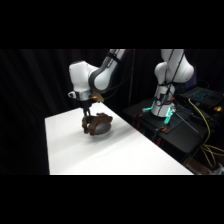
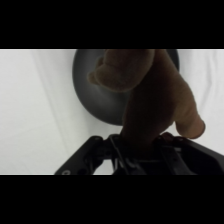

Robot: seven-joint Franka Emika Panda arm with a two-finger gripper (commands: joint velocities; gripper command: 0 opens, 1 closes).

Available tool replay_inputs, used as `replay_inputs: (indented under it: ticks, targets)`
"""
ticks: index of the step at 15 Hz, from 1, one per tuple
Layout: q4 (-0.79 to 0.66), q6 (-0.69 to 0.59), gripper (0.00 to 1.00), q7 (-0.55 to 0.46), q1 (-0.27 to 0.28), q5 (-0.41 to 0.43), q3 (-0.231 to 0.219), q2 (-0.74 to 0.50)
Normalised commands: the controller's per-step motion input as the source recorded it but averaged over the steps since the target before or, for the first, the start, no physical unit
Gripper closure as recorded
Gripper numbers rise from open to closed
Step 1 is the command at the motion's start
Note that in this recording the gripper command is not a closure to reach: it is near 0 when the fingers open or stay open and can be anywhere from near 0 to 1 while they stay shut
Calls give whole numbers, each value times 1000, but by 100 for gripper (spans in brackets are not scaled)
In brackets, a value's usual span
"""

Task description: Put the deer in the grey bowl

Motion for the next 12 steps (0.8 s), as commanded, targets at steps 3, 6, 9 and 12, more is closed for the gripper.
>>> replay_inputs:
  ticks: [3,6,9,12]
  targets:
    - [-39,287,0,10,-58,122,57,23]
    - [-71,159,0,63,-4,11,5,-114]
    - [-85,85,0,35,12,-9,10,-204]
    - [-73,-4,0,29,10,-5,12,-221]
